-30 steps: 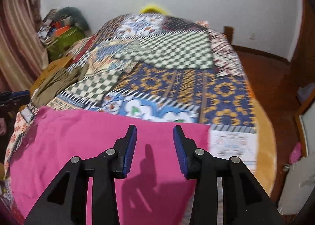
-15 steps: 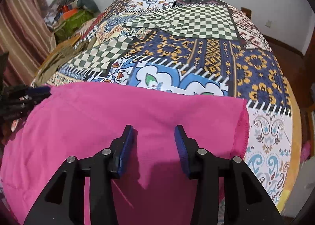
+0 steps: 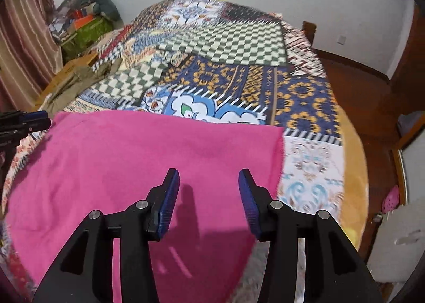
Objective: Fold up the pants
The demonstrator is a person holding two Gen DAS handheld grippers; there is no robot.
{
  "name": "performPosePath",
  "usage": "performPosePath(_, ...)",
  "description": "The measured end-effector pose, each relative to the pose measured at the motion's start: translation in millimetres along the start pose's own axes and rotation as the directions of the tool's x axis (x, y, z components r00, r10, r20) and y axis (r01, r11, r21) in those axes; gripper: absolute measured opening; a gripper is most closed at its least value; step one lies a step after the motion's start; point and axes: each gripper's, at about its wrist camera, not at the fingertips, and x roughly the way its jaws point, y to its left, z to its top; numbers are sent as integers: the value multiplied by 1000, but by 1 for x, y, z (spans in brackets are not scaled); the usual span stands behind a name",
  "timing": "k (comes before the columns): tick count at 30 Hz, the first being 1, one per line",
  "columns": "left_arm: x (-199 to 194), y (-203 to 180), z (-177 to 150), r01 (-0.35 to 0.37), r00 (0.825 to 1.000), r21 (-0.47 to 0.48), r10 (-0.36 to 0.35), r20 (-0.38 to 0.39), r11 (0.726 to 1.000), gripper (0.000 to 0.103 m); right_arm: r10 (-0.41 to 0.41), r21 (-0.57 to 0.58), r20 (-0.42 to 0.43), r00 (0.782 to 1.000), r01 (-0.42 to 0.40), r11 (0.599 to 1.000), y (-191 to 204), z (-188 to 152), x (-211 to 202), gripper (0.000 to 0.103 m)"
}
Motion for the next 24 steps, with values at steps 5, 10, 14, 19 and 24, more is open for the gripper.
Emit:
performPosePath(5, -37, -5, -7, -14, 998, 1, 14, 54, 1000, 39, -7, -14, 62, 998, 8, 1000, 14, -2, -36, 43)
performPosePath(10, -75, -10, -21, -18, 992, -18, 20, 127, 1000, 56, -8, -41, 117, 993, 13, 999, 32, -9, -69, 45)
performPosePath(14, -95, -10, -37, -5, 990, -45, 11, 143, 999, 65, 11, -43, 137, 991, -5, 999, 44, -18, -83, 46)
performPosePath(19, -100, -4, -61, 64, 992, -110, -51, 119, 992, 69, 24, -61, 128, 991, -16, 998, 60, -33, -88, 46)
performPosePath(24, -87, 1, -85, 157, 987, -198, -152, 41, 967, 70, 41, -69, 110, 993, -34, 997, 72, -44, -83, 46)
